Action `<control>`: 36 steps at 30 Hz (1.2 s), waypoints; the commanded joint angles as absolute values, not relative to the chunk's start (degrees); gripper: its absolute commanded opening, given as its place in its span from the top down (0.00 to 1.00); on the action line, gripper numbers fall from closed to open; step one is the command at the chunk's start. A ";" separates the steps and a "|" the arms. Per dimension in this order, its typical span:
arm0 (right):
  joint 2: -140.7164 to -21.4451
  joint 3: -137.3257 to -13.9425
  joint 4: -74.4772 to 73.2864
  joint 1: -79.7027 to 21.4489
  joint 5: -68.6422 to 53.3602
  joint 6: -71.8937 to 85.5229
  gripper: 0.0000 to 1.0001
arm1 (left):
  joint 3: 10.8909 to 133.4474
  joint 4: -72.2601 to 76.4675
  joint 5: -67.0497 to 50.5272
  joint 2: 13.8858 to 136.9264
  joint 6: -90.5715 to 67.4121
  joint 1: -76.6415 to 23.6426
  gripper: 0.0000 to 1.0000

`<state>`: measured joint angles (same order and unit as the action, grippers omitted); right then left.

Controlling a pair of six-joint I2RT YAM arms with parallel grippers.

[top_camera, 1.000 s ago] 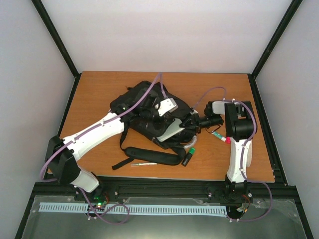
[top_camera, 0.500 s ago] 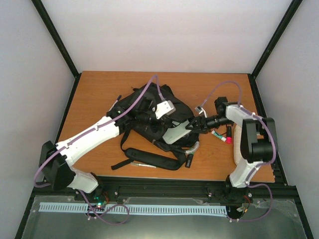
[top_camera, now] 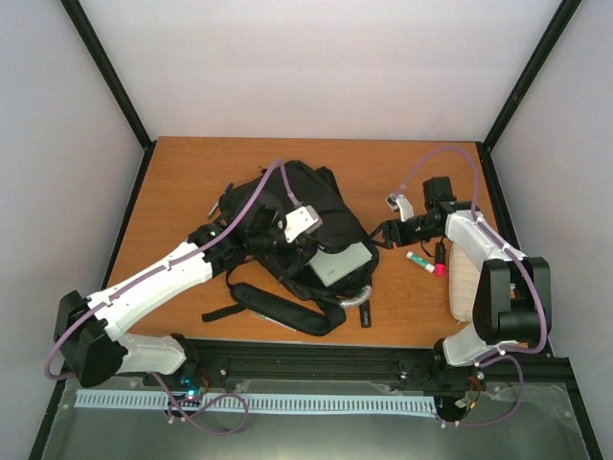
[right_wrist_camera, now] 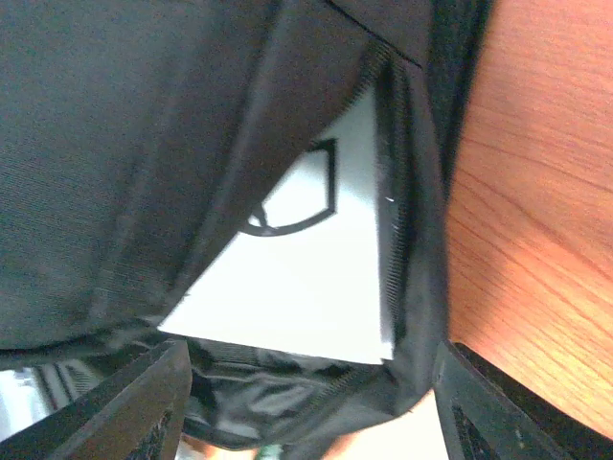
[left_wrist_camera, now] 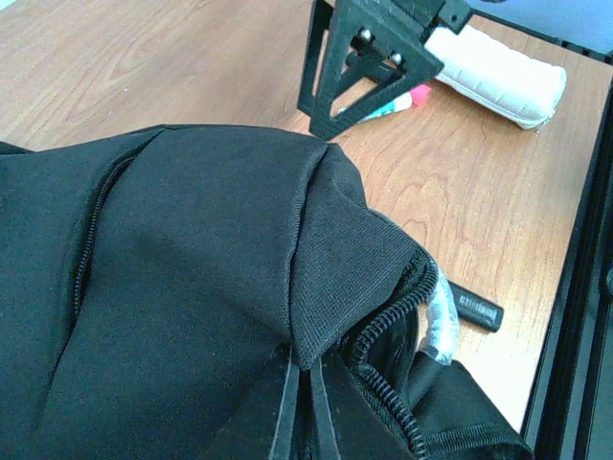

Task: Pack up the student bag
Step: Place the book in the student bag.

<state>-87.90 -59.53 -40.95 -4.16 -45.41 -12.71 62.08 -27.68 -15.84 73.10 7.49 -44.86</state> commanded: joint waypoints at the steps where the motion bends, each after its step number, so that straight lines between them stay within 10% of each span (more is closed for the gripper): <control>1: -87.81 -57.75 -35.13 -4.26 -37.23 -13.26 0.30 | 61.87 -21.98 -13.91 70.93 5.62 -45.18 0.99; 17: -105.43 -66.72 -30.35 -10.10 -32.71 -14.16 0.30 | 56.21 -19.91 -2.74 69.15 -5.85 -45.12 0.99; 25: -107.62 -66.30 -31.86 -9.73 -35.74 -14.20 0.95 | 52.39 -17.59 3.78 68.96 -8.81 -45.16 0.99; 36: -94.75 -56.05 -34.76 -4.78 -35.94 -16.81 0.97 | 54.58 -14.87 26.35 78.75 -11.63 -45.15 0.99</control>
<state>-99.79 -59.05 -31.48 -5.50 -37.10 -13.28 51.46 -16.45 11.44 73.36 -9.39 -45.69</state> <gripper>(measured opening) 0.033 0.013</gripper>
